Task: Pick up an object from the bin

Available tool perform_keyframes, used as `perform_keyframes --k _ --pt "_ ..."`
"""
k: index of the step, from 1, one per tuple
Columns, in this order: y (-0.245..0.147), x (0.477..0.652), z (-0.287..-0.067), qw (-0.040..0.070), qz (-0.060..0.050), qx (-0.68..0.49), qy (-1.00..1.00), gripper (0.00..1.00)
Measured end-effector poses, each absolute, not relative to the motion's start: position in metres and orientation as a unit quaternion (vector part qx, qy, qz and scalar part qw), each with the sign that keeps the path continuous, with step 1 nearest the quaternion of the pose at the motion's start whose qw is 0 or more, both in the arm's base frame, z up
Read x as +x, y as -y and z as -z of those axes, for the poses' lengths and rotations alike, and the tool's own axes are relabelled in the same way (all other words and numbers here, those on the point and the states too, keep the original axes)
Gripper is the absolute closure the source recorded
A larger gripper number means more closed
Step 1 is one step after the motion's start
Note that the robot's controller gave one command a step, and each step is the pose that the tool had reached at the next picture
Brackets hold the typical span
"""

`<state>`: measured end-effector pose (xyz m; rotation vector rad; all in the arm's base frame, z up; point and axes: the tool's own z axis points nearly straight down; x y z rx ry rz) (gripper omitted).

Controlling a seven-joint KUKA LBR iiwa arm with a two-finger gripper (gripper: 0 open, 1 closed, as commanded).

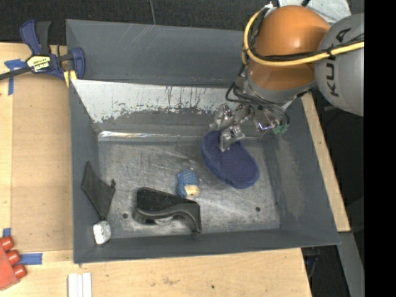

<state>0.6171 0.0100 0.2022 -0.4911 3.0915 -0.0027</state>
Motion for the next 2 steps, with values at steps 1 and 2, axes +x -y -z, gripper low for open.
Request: perform_keyframes --k 1,2 --pt "-0.022 0.613 -0.11 0.002 0.0 -0.17 -0.985 1.0" --pt "-0.028 0.607 -0.231 0.007 0.0 -0.139 -0.99 1.0"
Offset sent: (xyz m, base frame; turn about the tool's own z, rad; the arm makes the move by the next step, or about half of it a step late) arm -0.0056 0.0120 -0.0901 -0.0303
